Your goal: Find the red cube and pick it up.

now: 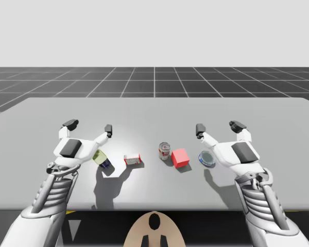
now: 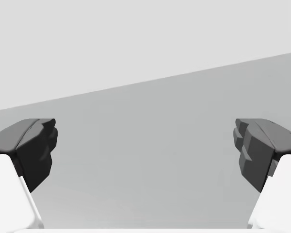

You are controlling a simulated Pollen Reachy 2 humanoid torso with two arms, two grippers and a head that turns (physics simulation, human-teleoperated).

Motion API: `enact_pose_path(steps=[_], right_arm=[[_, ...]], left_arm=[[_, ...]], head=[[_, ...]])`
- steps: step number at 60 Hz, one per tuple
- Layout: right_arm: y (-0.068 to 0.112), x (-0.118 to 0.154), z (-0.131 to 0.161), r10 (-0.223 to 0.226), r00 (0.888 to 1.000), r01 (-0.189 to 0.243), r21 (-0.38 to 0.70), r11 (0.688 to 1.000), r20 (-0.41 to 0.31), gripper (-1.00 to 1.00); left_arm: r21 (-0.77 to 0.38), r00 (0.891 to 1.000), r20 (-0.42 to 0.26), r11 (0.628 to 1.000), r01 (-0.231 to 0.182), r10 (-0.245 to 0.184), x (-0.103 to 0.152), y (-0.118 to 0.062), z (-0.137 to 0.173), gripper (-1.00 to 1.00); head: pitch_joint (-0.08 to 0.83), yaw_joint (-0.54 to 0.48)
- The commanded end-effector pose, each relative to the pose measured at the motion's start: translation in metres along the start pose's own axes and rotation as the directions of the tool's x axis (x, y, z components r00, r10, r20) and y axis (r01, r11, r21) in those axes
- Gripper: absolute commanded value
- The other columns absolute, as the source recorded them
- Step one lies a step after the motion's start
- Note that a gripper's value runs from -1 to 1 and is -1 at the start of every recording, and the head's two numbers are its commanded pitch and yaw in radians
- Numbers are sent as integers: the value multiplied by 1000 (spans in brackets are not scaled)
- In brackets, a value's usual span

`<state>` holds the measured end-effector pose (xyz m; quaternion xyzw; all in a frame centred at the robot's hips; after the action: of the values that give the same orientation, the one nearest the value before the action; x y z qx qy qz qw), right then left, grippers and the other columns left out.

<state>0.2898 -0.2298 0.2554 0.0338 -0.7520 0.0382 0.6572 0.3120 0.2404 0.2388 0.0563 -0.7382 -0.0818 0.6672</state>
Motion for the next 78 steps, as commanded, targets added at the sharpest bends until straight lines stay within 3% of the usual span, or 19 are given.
enact_pose_path(steps=[1,19,33,42,45,46,47,49,50,53,58,70,78], right_arm=[[2,-1,0,-8,1000,8,6,1000,-3,-1000],[6,-4,-1,36,999,-36,8,999,-4,-1000],[8,-5,-1,44,999,-44,24,999,-8,-1000],[12,3,7,-5,1000,6,44,999,-22,-1000],[17,6,14,1,1000,0,35,999,-30,-1000],[19,7,18,-8,999,9,48,999,-31,-1000],[22,8,24,-63,997,67,96,993,-49,-1000],[26,8,28,-76,995,83,119,989,-58,-1000],[31,8,31,-48,997,54,121,991,-53,-1000],[40,8,39,-65,996,75,155,985,-68,-1000],[56,6,55,-49,994,64,167,984,-95,-1000],[67,-3,79,-73,989,96,173,980,-131,-1000],[78,-24,87,-77,980,114,198,974,-185,-1000]], left_arm=[[-3,1000,-1,1000,3,-3,0,-1,0,-1000],[-8,1000,-5,1000,-3,3,2,-2,1,-1000],[-11,1000,-1,1000,-21,21,3,-2,1,-1000],[-8,999,-3,999,-33,33,3,-1,2,-1000],[-9,999,-4,999,-39,39,3,-1,2,-1000],[-9,999,-4,999,-42,42,3,-1,3,-1000],[-11,999,-5,999,-47,47,3,0,3,-1000],[-12,999,-5,999,-50,50,4,0,3,-1000],[-12,999,-5,999,-53,53,4,0,3,-1000],[-14,998,-5,998,-58,58,4,0,3,-1000],[-17,997,-4,997,-72,72,4,2,3,-1000],[-20,996,-7,996,-86,86,4,3,3,-1000],[-21,996,-7,996,-89,89,5,2,4,-1000]], head=[[522,-36],[653,-155],[685,-201],[678,-189],[677,-186],[677,-185],[677,-183],[678,-184],[679,-184],[680,-183],[682,-184],[697,-181],[701,-179]])
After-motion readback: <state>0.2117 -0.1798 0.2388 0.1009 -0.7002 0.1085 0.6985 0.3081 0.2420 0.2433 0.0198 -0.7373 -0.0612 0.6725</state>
